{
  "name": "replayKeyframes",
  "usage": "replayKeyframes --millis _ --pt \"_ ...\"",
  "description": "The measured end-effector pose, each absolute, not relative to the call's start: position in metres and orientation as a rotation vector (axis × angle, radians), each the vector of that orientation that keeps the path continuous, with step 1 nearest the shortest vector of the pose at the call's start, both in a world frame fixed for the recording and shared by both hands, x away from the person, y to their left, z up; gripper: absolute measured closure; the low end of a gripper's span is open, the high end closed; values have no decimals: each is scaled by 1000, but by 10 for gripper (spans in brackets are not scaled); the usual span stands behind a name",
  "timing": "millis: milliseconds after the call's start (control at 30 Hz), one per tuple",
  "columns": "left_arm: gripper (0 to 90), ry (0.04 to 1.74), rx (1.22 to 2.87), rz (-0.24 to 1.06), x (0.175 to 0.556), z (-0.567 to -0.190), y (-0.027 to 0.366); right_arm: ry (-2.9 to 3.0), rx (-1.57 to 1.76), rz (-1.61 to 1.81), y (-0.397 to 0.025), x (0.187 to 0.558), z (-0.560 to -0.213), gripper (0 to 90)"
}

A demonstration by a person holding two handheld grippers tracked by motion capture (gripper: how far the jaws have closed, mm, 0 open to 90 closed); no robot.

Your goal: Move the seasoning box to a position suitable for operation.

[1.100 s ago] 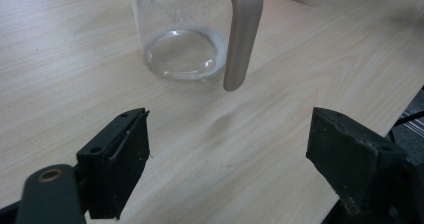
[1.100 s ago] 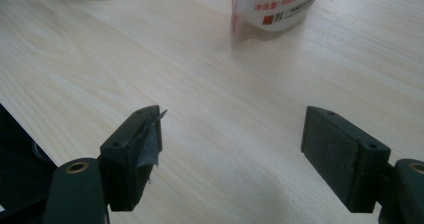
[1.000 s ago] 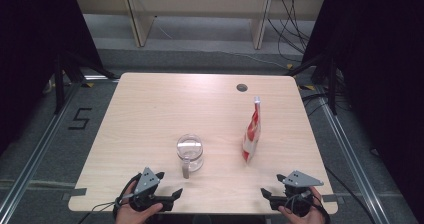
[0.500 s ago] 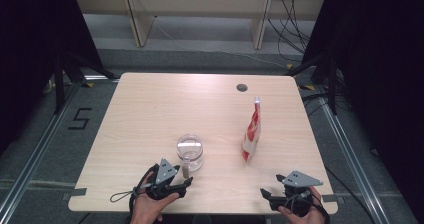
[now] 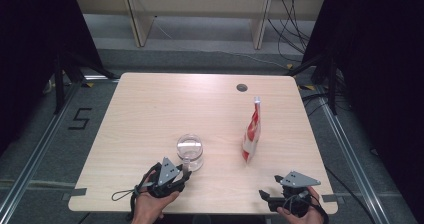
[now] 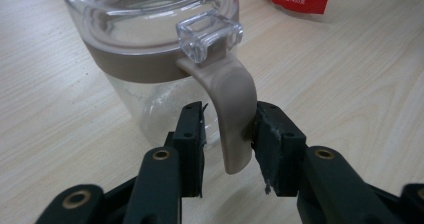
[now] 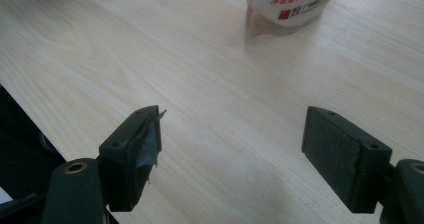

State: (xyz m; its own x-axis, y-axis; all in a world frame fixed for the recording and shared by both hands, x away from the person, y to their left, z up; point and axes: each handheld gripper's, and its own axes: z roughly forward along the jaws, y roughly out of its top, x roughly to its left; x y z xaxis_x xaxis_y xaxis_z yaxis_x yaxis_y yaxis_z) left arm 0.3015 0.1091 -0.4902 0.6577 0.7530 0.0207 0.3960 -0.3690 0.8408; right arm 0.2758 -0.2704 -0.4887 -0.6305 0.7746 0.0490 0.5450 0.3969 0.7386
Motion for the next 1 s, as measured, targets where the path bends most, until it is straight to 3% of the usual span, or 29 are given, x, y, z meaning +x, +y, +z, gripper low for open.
replayKeyframes --millis 367,700,1000 --pt "691 922 1966 481 305 -491 130 2342 1132 1067 -271 275 -488 246" --pt "685 1004 1935 541 316 -488 164 2349 1144 1061 -270 275 -488 246" --pt "725 999 1963 548 323 -493 162 2355 1144 1060 -270 275 -488 246"
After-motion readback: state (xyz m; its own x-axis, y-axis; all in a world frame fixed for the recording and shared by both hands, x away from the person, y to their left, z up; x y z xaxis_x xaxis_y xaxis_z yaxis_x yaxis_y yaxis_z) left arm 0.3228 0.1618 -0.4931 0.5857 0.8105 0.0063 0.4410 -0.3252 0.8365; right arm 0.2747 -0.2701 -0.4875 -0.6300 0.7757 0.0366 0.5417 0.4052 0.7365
